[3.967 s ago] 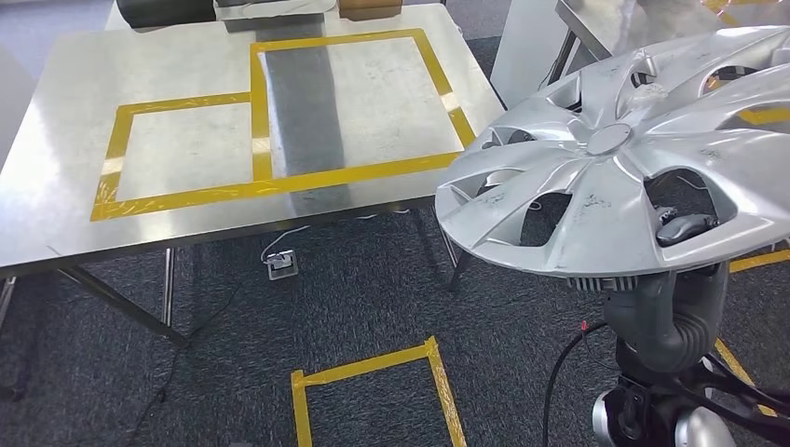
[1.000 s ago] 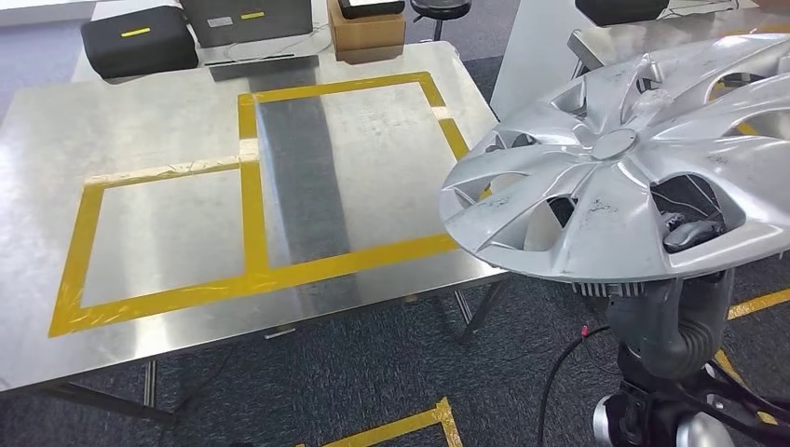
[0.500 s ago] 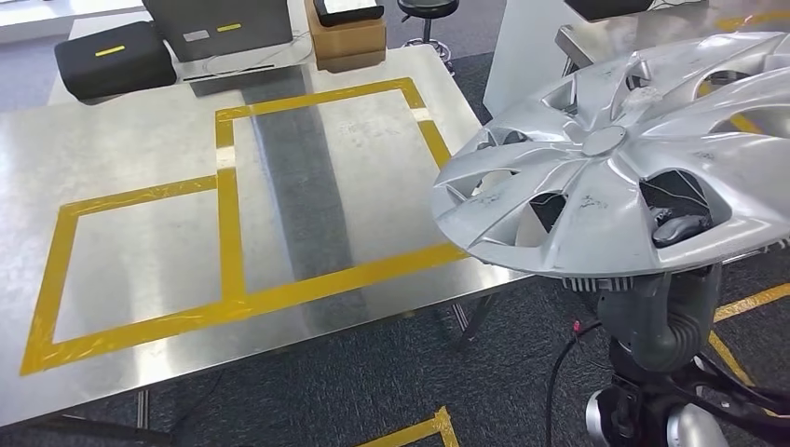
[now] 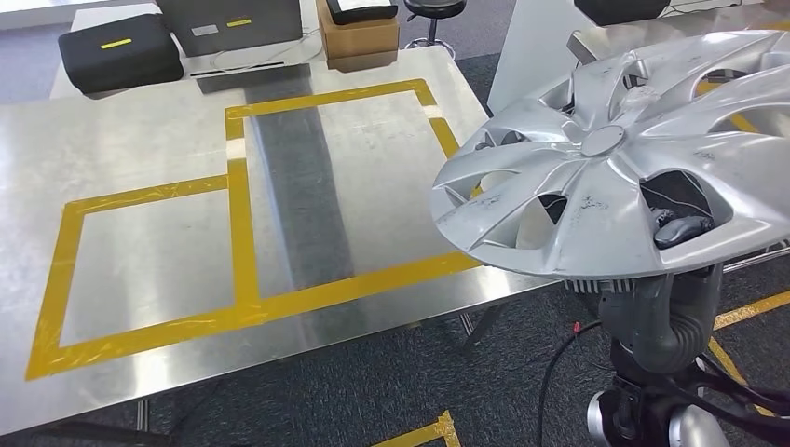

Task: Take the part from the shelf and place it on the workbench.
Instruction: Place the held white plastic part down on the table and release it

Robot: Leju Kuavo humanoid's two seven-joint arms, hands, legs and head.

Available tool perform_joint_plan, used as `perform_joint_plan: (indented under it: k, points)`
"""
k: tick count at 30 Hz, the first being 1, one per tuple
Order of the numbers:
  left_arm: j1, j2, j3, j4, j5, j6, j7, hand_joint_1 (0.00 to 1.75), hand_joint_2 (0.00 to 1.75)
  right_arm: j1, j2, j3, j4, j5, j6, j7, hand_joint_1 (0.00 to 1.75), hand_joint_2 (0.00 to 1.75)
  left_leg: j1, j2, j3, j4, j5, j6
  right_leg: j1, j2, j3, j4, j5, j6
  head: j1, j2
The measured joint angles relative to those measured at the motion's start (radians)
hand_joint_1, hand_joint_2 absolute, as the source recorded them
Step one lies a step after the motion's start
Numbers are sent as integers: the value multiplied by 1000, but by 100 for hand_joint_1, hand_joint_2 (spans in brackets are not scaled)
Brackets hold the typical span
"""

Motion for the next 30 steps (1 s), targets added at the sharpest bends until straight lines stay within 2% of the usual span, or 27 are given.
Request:
perform_joint_plan:
  k: [4, 7, 13, 17, 20, 24, 30]
  points:
    - [0, 1, 0, 0, -3, 0, 0, 0, 175, -4, 0, 1, 0, 5, 15, 4, 175, 175, 0, -1, 0, 0, 0, 1, 0, -1, 0, -1, 0, 4, -1, 0]
    - [0, 2, 0, 0, -10, -1, -1, 0, 175, -39, -2, 9, 1, 41, 31, 55, 175, 175, 0, 2, 1, 0, 1, 1, 0, -1, 0, 0, 1, 7, -2, 0]
    - [-2, -2, -1, 0, -36, -8, -14, 0, 175, -257, -33, 79, 29, 149, 80, 327, 175, 175, 0, 15, 3, -2, 3, 4, 1, 4, 1, 1, 3, 10, -3, 0]
    - [-4, -10, -1, 0, -48, -16, -18, 0, 175, -459, -54, 172, 83, 214, 144, 555, 175, 175, 0, 22, 4, -3, 3, 4, 1, 7, 1, 1, 4, 10, -3, 0]
    - [-6, -19, -1, 0, -60, -24, -16, 0, 175, -600, -60, 260, 139, 223, 172, 678, 175, 175, 0, 25, 5, -3, 3, 4, 1, 8, 0, 1, 5, 10, -3, 0]
    - [-8, -29, -3, 0, -78, -31, -6, 0, 175, -744, -65, 381, 230, 198, 201, 781, 175, 175, 0, 27, 5, -3, 3, 4, 1, 10, 0, 1, 5, 10, -3, 0]
    - [-20, -33, -5, 0, -99, -39, 16, 0, 175, -861, -66, 556, 375, 181, 231, 845, 175, 175, 0, 23, 4, -3, 3, 4, 1, 9, 0, 1, 5, 10, -2, 0]
